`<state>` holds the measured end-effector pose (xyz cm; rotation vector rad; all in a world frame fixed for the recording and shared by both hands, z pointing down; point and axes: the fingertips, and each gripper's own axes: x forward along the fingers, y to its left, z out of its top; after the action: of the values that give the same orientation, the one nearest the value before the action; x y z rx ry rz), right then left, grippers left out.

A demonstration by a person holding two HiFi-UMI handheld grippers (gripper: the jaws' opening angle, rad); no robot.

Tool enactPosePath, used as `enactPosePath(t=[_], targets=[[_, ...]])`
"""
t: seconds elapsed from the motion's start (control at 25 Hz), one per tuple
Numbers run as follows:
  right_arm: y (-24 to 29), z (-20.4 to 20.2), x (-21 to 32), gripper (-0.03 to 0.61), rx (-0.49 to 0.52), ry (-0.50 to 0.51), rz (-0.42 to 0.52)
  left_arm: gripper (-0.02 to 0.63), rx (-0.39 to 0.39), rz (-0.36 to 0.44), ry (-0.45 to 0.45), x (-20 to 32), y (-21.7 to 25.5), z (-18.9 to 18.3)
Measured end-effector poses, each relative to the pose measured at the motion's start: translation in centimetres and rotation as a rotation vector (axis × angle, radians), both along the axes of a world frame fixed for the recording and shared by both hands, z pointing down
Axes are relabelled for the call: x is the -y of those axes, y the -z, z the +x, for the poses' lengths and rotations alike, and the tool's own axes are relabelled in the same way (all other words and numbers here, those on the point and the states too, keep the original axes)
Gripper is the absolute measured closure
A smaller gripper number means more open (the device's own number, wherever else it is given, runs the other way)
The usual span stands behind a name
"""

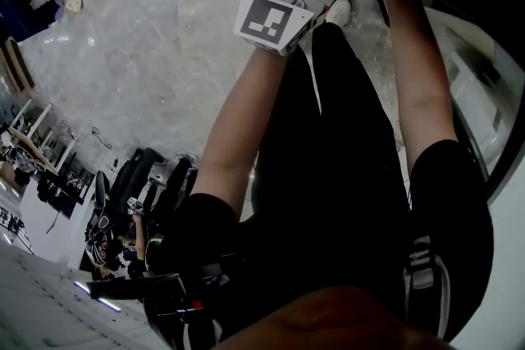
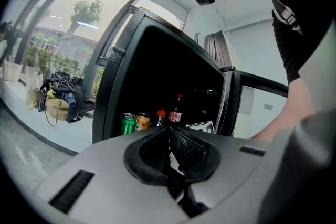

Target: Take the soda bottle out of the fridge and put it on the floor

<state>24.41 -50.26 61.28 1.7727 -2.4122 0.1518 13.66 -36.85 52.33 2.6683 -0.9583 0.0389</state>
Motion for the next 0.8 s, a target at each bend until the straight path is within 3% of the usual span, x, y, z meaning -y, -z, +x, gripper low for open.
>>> enactPosePath(t=[0.2, 0.4, 0.64, 0.8], targets=[[1.1, -0.7, -0.6, 0.272, -0.014, 0.041, 0.014, 0.609, 0.017, 0.009, -0.007, -0.2, 0.0, -0.5], [5.1, -2.4, -3.9, 0.272, -0.012, 0.116, 0.047, 0.609, 0.001, 0.036, 0.008, -1.3, 2.9, -1.1], [10.6, -6.0, -10.1, 0.272, -0.009, 0.273, 0.045, 0.609, 0.02, 0.065, 0.045, -3.3, 7.5, -3.0], [15.8, -8.3, -14.4, 0.272, 0.02, 0.38, 0.083, 0.609, 0.082, 0.152, 0.06, -5.6, 12.0, -4.2]])
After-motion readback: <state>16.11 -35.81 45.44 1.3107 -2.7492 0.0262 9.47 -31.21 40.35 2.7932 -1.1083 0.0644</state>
